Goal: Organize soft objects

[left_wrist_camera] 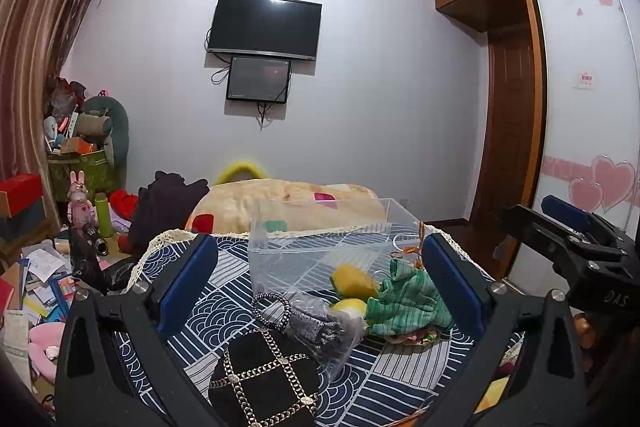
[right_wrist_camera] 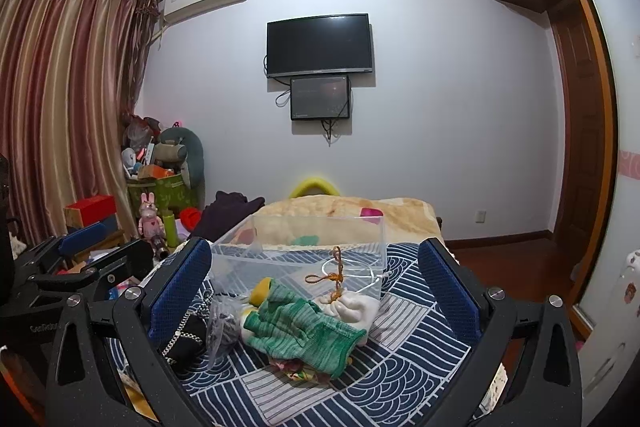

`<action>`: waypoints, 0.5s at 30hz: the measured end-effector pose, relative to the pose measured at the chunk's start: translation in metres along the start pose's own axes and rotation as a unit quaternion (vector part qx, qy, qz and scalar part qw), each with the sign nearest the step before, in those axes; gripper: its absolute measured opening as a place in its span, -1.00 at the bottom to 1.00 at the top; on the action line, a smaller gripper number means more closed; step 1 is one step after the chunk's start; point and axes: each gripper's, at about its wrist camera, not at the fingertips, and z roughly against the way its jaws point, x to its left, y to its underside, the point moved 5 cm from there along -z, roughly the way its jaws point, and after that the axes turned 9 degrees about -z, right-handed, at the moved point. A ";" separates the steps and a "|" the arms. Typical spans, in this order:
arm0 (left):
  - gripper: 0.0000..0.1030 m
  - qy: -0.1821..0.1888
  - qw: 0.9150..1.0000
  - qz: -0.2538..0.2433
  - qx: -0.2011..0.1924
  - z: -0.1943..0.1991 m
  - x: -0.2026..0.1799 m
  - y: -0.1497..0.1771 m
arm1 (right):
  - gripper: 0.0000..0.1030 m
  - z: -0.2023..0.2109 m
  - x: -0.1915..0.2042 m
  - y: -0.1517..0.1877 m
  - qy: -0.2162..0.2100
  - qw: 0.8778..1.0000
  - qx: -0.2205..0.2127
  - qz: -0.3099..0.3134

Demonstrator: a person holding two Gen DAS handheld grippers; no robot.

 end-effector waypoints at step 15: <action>1.00 -0.002 1.000 -0.002 -0.003 0.001 -0.002 0.000 | 1.00 0.001 0.000 -0.001 -0.004 1.000 -0.003 -0.004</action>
